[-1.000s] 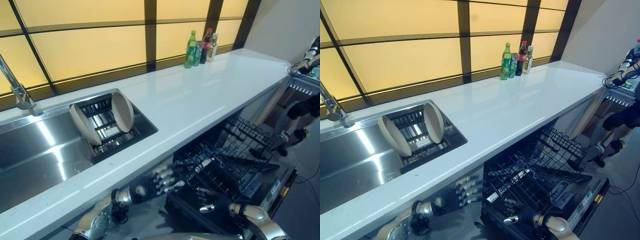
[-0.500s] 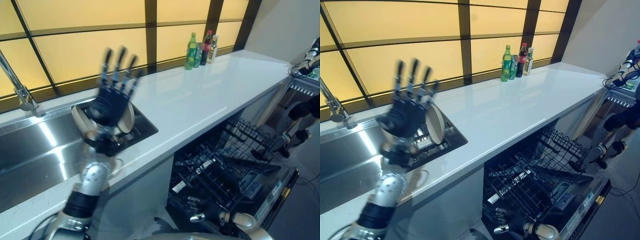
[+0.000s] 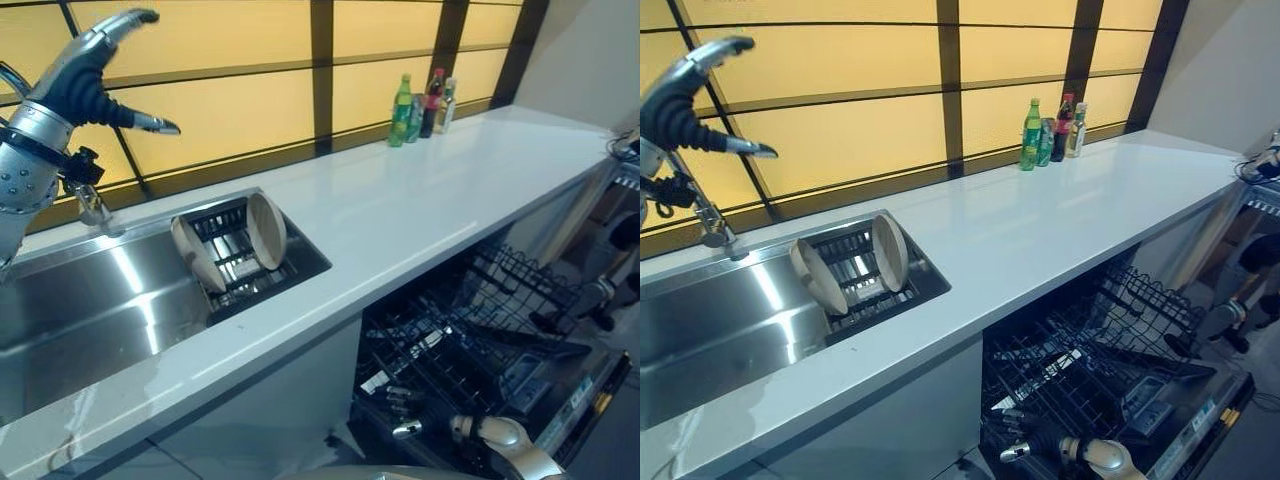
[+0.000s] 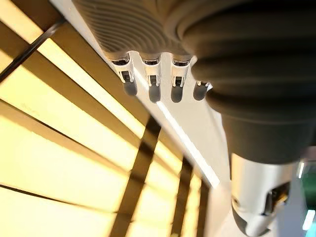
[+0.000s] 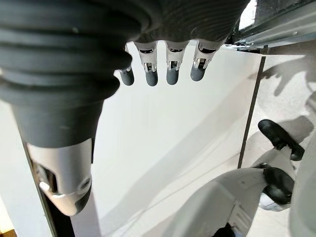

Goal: Pick up plates and place into dishwasher.

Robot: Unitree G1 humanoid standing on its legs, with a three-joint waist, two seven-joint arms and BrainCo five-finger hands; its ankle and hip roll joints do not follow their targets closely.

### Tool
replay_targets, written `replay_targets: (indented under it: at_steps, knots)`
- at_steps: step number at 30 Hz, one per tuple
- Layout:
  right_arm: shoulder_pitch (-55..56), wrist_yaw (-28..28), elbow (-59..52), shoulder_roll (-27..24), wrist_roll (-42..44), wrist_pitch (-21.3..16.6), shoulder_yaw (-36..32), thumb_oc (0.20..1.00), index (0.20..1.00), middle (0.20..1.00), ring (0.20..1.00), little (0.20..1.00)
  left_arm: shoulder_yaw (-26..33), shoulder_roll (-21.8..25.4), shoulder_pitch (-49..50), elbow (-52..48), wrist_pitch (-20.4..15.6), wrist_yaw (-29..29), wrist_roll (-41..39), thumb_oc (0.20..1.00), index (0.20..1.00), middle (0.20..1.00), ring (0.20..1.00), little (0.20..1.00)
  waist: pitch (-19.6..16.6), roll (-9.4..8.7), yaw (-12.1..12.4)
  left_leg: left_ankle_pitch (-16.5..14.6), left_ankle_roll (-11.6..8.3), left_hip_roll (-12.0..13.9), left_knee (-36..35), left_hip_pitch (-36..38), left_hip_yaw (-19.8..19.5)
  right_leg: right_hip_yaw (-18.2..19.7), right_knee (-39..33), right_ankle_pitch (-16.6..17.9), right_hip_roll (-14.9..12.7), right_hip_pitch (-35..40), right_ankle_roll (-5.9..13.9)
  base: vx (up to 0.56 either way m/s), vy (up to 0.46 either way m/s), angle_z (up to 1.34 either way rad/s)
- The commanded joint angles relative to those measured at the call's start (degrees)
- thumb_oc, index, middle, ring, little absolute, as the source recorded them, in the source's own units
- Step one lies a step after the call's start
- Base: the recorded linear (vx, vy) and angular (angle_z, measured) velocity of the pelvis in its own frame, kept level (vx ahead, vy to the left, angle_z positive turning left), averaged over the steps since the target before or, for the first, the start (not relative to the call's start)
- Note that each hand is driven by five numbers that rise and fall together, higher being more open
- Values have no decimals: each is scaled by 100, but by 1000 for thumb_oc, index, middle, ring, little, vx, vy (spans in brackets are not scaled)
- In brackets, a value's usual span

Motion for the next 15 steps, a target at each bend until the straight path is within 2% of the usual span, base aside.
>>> replay_targets:
  at_steps: [1, 2, 4, 8, 11, 15]
  knots:
    - [-169, 88, -625, -262, 389, -253, 36, 1000, 1000, 1000, 1000, 1000, -156, 502, -677, 562, 86, 239, 922, 1000, 1000, 1000, 1000, 1000, 355, 11, -7, -564, 78, -268, 54, 191, 310, 210, 48, -316, -234, 13, 587, 17, 23, 3]
    - [-162, 95, -647, -281, 394, -249, 21, 1000, 1000, 1000, 1000, 1000, -185, 533, -676, 567, 71, 266, 963, 1000, 1000, 1000, 1000, 1000, 357, 15, -8, -564, 77, -268, 54, 193, 314, 208, 48, -315, -235, 15, 589, 0, 0, 0]
    - [-155, 112, -762, -423, 459, -248, -48, 1000, 1000, 1000, 1000, 1000, -384, 723, -632, 704, 198, 319, 1657, 1000, 1000, 1000, 1000, 1000, 379, 34, -23, -559, 75, -279, 54, 195, 326, 211, 48, -296, -245, 11, 607, 18, 39, 2]
    - [-158, 117, -956, -684, 608, -226, -137, 1000, 1000, 1000, 1000, 1000, -593, 903, -437, 947, 557, 382, 2400, 1000, 1000, 1000, 1000, 1000, 405, 58, -58, -564, 81, -302, 54, 206, 360, 211, 48, -269, -270, -8, 637, 20, 53, 0]
    - [-179, 207, -982, -816, 670, -224, -206, 1000, 1000, 1000, 1000, 1000, -628, 914, -224, 1112, 534, 517, 2845, 1000, 1000, 1000, 1000, 1000, 420, 55, -84, -574, 88, -312, 54, 217, 409, 215, 53, -254, -288, -24, 647, 23, 62, -1]
    - [-218, 315, -981, -936, 742, -197, -234, 1000, 1000, 1000, 1000, 1000, -602, 793, 19, 1051, 589, 475, 2798, 1000, 1000, 1000, 1000, 1000, 436, 59, -121, -593, 101, -330, 54, 235, 434, 225, 72, -259, -310, -35, 649, 31, 56, 0]
